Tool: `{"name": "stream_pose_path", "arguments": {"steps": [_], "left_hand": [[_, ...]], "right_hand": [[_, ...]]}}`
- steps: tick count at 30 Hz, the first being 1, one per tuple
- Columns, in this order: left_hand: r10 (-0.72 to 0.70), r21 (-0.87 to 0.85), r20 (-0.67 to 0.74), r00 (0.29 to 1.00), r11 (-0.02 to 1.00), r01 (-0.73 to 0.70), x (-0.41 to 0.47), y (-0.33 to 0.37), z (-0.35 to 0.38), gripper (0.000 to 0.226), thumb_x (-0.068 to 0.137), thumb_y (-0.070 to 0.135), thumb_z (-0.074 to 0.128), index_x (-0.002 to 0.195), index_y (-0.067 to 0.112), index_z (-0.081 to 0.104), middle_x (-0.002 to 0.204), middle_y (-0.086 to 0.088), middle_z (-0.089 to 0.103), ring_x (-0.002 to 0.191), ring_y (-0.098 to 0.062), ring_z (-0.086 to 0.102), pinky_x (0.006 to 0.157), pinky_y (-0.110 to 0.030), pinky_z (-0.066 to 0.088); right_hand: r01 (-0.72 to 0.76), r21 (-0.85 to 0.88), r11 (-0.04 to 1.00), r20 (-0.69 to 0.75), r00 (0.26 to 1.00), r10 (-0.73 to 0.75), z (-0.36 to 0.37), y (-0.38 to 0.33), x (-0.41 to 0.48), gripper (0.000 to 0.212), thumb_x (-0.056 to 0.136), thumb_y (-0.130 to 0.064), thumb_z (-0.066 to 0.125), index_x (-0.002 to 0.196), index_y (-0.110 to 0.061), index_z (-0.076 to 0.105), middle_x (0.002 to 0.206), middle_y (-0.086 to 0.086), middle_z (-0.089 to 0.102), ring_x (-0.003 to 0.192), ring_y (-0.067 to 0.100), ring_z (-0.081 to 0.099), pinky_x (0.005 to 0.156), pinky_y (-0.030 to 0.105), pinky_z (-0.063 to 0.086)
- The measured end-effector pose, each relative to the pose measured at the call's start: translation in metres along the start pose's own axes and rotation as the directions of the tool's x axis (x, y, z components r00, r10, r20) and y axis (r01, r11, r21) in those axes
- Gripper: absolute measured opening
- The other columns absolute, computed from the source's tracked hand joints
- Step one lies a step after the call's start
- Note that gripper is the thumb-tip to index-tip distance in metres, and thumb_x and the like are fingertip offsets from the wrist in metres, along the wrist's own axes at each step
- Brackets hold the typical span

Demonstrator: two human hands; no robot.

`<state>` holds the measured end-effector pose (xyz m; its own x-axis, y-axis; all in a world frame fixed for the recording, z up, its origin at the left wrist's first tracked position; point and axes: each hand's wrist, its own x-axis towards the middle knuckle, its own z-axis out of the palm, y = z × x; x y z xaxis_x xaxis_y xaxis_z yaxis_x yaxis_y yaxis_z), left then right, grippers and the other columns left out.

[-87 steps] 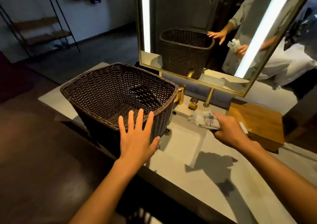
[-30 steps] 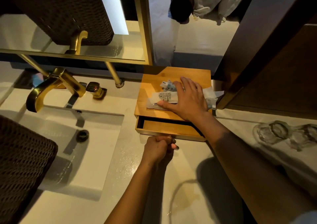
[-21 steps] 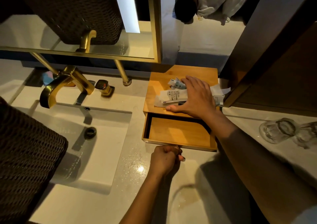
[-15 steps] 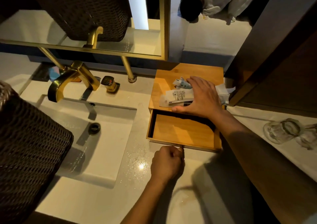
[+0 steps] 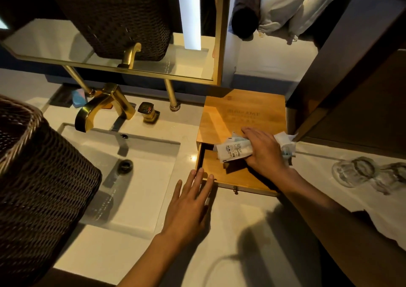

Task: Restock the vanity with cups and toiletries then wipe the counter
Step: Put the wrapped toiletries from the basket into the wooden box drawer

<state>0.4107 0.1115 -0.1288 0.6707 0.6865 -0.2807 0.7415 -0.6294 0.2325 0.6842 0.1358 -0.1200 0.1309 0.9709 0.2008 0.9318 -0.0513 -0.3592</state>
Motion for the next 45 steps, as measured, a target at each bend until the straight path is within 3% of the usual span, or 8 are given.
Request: {"name": "stream_pose_path", "arguments": {"steps": [3, 8, 14, 18, 25, 33, 41, 45], "left_hand": [[-0.007, -0.012, -0.021, 1.000, 1.000, 0.006, 0.000, 0.004, -0.001, 0.077, 0.098, 0.040, 0.030, 0.156, 0.035, -0.020, 0.162, 0.001, -0.031, 0.152, -0.024, -0.028, 0.127, -0.045, -0.004], [-0.004, 0.002, 0.003, 1.000, 1.000, 0.004, 0.001, 0.002, 0.004, 0.079, 0.099, 0.040, 0.035, 0.157, 0.034, -0.019, 0.160, 0.002, -0.034, 0.152, -0.025, -0.026, 0.125, -0.046, -0.003], [0.000, -0.014, 0.013, 1.000, 1.000, 0.000, 0.000, 0.002, -0.001, 0.079, 0.100, 0.039, 0.036, 0.156, 0.035, -0.019, 0.162, 0.000, -0.032, 0.152, -0.025, -0.027, 0.126, -0.049, -0.003], [-0.009, -0.015, 0.026, 1.000, 1.000, 0.009, -0.002, 0.003, -0.003, 0.079, 0.102, 0.043, 0.036, 0.155, 0.034, -0.022, 0.161, 0.000, -0.033, 0.152, -0.025, -0.028, 0.126, -0.049, -0.005], [0.035, -0.009, -0.083, 0.996, 0.999, -0.036, 0.002, 0.015, -0.011, 0.075, 0.095, 0.057, 0.010, 0.161, 0.022, 0.000, 0.167, -0.007, -0.015, 0.154, -0.027, -0.018, 0.128, -0.047, -0.001], [0.080, -0.002, 0.147, 0.986, 0.997, -0.080, 0.051, 0.032, -0.022, 0.067, 0.104, 0.055, 0.010, 0.160, 0.019, 0.011, 0.169, -0.007, 0.011, 0.157, -0.026, 0.005, 0.128, -0.043, 0.004], [0.096, 0.097, -0.009, 0.995, 0.991, -0.094, 0.084, 0.044, -0.040, 0.058, 0.105, 0.047, 0.024, 0.151, 0.013, 0.035, 0.159, -0.013, 0.037, 0.150, -0.029, 0.030, 0.124, -0.042, 0.025], [0.118, 0.139, 0.135, 0.984, 0.981, -0.137, 0.102, 0.043, -0.037, 0.064, 0.105, 0.051, 0.014, 0.160, 0.018, 0.011, 0.169, -0.007, 0.011, 0.157, -0.028, 0.004, 0.127, -0.047, 0.010]], "right_hand": [[-0.098, 0.181, 0.979, 0.029, 0.995, 0.094, -0.011, -0.026, -0.010, 0.049, 0.070, -0.024, 0.084, 0.113, -0.019, 0.062, 0.108, 0.002, 0.068, 0.102, 0.022, 0.063, 0.078, 0.037, 0.053], [-0.166, 0.563, 0.810, 0.112, 0.986, 0.124, 0.005, -0.080, -0.007, 0.051, 0.083, -0.042, 0.071, 0.127, -0.023, 0.056, 0.113, -0.005, 0.068, 0.105, 0.013, 0.065, 0.084, 0.037, 0.056], [-0.226, 0.115, 0.967, 0.389, 0.906, 0.166, 0.024, -0.052, -0.017, 0.042, 0.083, -0.032, 0.071, 0.121, -0.029, 0.054, 0.119, -0.001, 0.066, 0.113, 0.021, 0.063, 0.088, 0.042, 0.056], [-0.177, -0.041, 0.983, 0.401, 0.898, 0.178, 0.016, -0.024, -0.019, 0.065, 0.076, -0.058, 0.071, 0.129, -0.027, 0.052, 0.123, 0.003, 0.064, 0.112, 0.025, 0.062, 0.087, 0.044, 0.055], [-0.314, 0.181, 0.932, 0.460, 0.865, 0.203, -0.010, -0.041, -0.042, 0.071, 0.084, -0.076, 0.043, 0.144, -0.040, 0.035, 0.144, -0.010, 0.045, 0.132, 0.013, 0.044, 0.106, 0.042, 0.045], [-0.311, -0.050, 0.949, 0.554, 0.782, 0.285, 0.000, -0.041, -0.085, 0.064, 0.101, -0.055, 0.017, 0.157, -0.026, 0.010, 0.167, -0.002, 0.003, 0.154, 0.016, -0.003, 0.125, 0.038, 0.005], [-0.237, 0.078, 0.968, 0.318, 0.926, 0.201, -0.006, -0.029, -0.056, 0.038, 0.104, -0.038, 0.029, 0.139, -0.030, 0.043, 0.141, -0.004, 0.050, 0.132, 0.013, 0.045, 0.113, 0.036, 0.037], [-0.162, 0.014, 0.987, 0.397, 0.907, 0.143, 0.005, -0.017, -0.057, 0.045, 0.103, -0.034, 0.034, 0.148, -0.028, 0.032, 0.152, -0.003, 0.041, 0.142, 0.015, 0.036, 0.120, 0.041, 0.028]]}}
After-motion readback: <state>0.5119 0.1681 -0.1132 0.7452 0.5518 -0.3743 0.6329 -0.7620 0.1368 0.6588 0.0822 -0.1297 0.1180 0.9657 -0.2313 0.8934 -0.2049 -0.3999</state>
